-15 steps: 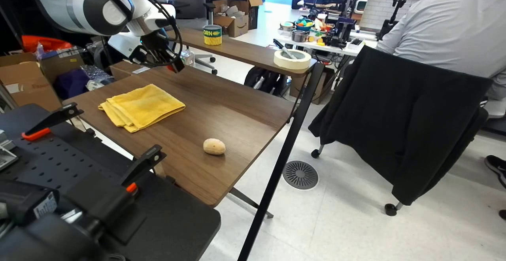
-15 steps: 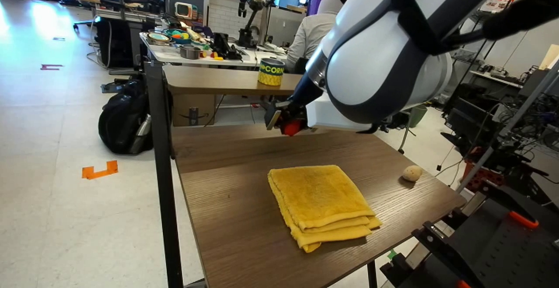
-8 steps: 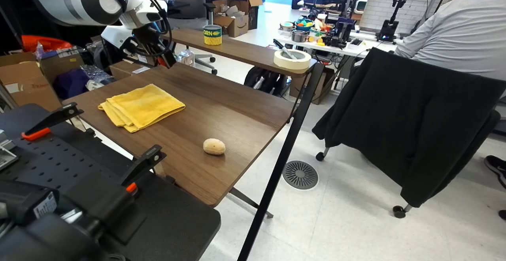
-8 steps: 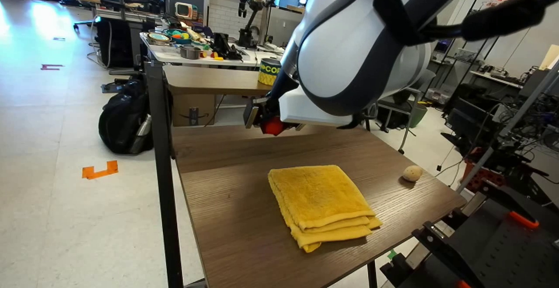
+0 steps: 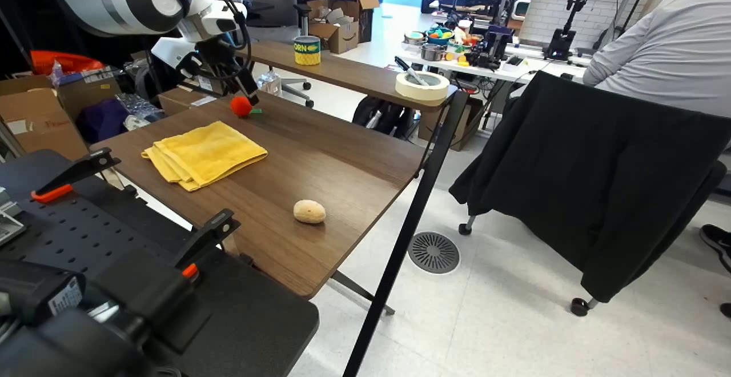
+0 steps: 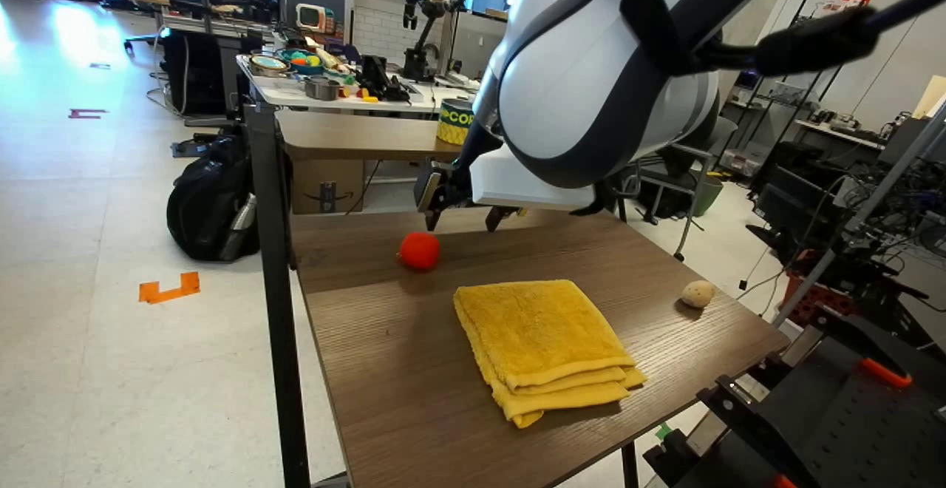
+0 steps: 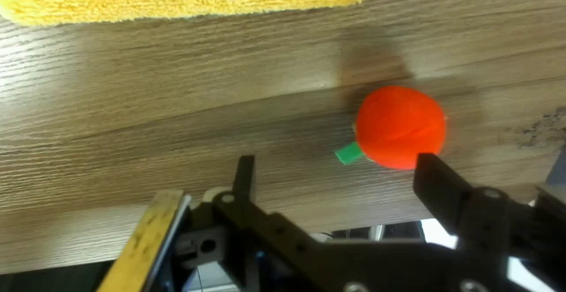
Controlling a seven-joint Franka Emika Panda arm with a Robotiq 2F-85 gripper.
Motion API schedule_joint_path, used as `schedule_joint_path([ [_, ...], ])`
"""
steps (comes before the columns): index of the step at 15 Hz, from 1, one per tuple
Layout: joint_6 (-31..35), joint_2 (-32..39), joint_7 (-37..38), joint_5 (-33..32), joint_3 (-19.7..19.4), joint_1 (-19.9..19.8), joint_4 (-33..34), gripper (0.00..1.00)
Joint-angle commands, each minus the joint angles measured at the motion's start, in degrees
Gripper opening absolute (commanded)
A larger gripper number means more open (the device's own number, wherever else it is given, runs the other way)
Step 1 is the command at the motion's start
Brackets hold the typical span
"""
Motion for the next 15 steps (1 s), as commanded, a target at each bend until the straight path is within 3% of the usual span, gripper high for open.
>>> schedule_joint_path([
  [1, -3.2, -0.9, 1.9, -3.4, -2.0, 0.7, -0.3, 1.00],
  [2, -3.0, -1.7, 2.1, -4.4, -3.1, 1.2, -1.5, 1.00],
  [4, -4.6, -3.3, 3.5, -7.8, -9.4, 5.0, -4.6, 1.00],
  [6, -9.1, -6.3, 1.7, -11.8, -12.4, 5.4, -7.9, 1.00],
  [7, -10.7, -7.5, 0.5, -13.8, -12.7, 4.7, -9.3, 1.00],
  [8, -6.9, -3.1, 3.2, -12.7, -9.9, 2.6, -4.6, 1.00],
  [13, -9.2, -6.6, 2.5, -15.3, -11.0, 2.3, -8.2, 1.00],
  [15, -11.5, -7.5, 1.6, -15.3, -9.1, 1.4, -9.3, 1.00],
])
